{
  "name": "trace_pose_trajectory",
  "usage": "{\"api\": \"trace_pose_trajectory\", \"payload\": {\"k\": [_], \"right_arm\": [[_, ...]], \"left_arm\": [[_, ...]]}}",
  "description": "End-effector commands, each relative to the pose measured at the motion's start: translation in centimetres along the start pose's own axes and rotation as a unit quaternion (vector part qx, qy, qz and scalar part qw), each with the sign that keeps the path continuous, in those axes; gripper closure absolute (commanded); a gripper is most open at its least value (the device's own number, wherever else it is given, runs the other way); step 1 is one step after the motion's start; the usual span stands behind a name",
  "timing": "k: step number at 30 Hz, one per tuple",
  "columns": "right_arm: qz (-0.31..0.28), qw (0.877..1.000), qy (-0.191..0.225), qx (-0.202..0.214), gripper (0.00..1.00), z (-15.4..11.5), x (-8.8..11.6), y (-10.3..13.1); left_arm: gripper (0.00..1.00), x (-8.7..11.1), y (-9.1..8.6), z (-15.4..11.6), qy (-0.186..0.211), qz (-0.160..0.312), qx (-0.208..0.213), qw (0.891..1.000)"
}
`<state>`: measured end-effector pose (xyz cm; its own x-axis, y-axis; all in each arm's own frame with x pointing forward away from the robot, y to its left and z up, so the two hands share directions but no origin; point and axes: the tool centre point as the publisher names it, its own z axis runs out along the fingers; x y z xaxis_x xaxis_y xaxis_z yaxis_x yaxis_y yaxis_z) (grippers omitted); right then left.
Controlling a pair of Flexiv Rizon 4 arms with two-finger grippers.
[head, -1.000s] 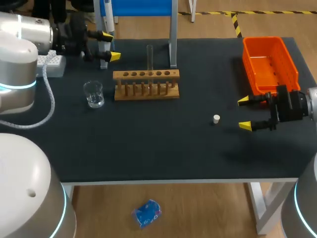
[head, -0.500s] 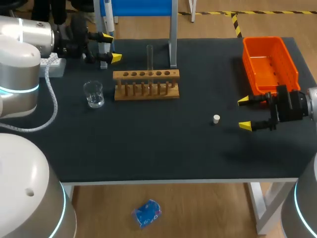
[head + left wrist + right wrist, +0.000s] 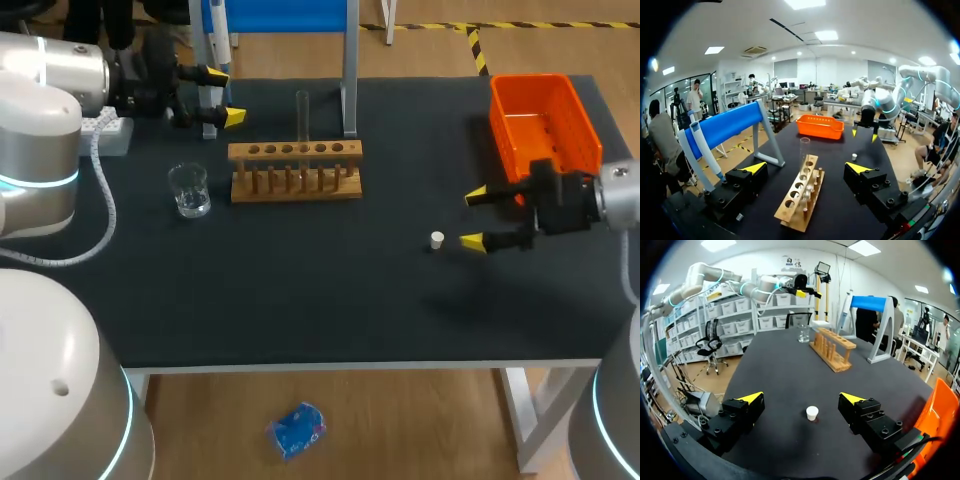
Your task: Invert the test tube, pick up the pipette, mount the tip to pipette, aspirate from beaker and dispense into the tube, eject the tip, return the pipette, and cap with the stopper.
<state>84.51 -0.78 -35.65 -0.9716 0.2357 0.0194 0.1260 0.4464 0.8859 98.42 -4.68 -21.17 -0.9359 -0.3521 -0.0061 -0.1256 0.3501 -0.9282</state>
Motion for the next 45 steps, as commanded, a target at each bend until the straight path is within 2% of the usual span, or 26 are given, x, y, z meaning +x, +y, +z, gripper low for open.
{"api": "trace_pose_trajectory", "payload": {"k": [1, 10, 11, 12, 13, 14, 15, 17, 22, 25, 26, 28, 35, 40, 42, 45], "right_arm": [[0.002, 1.000, -0.003, 0.010, 0.00, 1.0, 0.1, 0.0], [0.019, 1.000, -0.005, 0.014, 0.00, 2.5, -0.4, -1.7], [0.021, 1.000, -0.004, 0.016, 0.14, 2.7, -0.4, -2.0], [0.022, 1.000, -0.004, 0.017, 0.19, 2.8, -0.4, -2.1], [0.022, 1.000, -0.004, 0.019, 0.14, 3.1, -0.4, -2.4], [0.023, 1.000, -0.004, 0.020, 0.02, 3.2, -0.5, -2.5], [0.023, 1.000, -0.004, 0.020, 0.00, 3.3, -0.5, -2.7], [0.023, 0.999, -0.005, 0.023, 0.04, 3.6, -0.5, -2.9], [0.020, 0.999, -0.004, 0.029, 0.02, 4.5, -0.5, -3.2], [0.018, 0.999, -0.003, 0.032, 0.06, 5.1, -0.7, -3.3], [0.017, 0.999, -0.003, 0.033, 0.12, 5.3, -0.8, -3.4], [0.014, 0.999, -0.002, 0.035, 0.17, 5.6, -0.9, -3.3], [0.013, 0.999, -0.003, 0.038, 0.22, 6.5, -1.3, -3.6], [0.014, 0.999, -0.005, 0.038, 0.29, 6.7, -1.7, -3.8], [0.015, 0.999, -0.005, 0.038, 0.27, 6.8, -1.9, -3.8], [0.016, 0.999, -0.005, 0.038, 0.33, 6.8, -2.0, -3.9]], "left_arm": [[0.00, 0.1, 0.0, -0.1, 0.000, 0.000, 0.000, 1.000], [0.00, 0.1, 0.0, -0.1, 0.000, 0.000, 0.000, 1.000], [0.00, 0.1, 0.0, -0.1, 0.000, 0.000, 0.000, 1.000], [0.00, 0.1, 0.0, -0.1, 0.000, 0.000, 0.000, 1.000], [0.00, 0.1, 0.0, -0.1, 0.000, 0.000, 0.000, 1.000], [0.00, 0.1, 0.0, -0.1, 0.000, 0.000, 0.000, 1.000], [0.00, 0.1, 0.0, -0.1, 0.000, 0.000, 0.000, 1.000], [0.00, 0.1, 0.0, -0.1, 0.000, 0.000, 0.000, 1.000], [0.00, 0.1, 0.0, -0.1, 0.000, 0.000, 0.000, 1.000], [0.00, 0.1, 0.0, -0.1, 0.000, 0.000, 0.000, 1.000], [0.00, 0.1, 0.0, -0.1, 0.000, 0.000, 0.000, 1.000], [0.00, 0.1, 0.0, -0.1, 0.000, 0.000, 0.000, 1.000], [0.00, 0.1, 0.0, -0.1, 0.000, 0.000, 0.000, 1.000], [0.00, 0.1, 0.0, -0.1, 0.000, 0.000, 0.000, 1.000], [0.00, 0.1, 0.0, -0.1, 0.000, 0.000, 0.000, 1.000], [0.00, 0.1, 0.0, -0.1, 0.000, 0.000, 0.000, 1.000]]}}
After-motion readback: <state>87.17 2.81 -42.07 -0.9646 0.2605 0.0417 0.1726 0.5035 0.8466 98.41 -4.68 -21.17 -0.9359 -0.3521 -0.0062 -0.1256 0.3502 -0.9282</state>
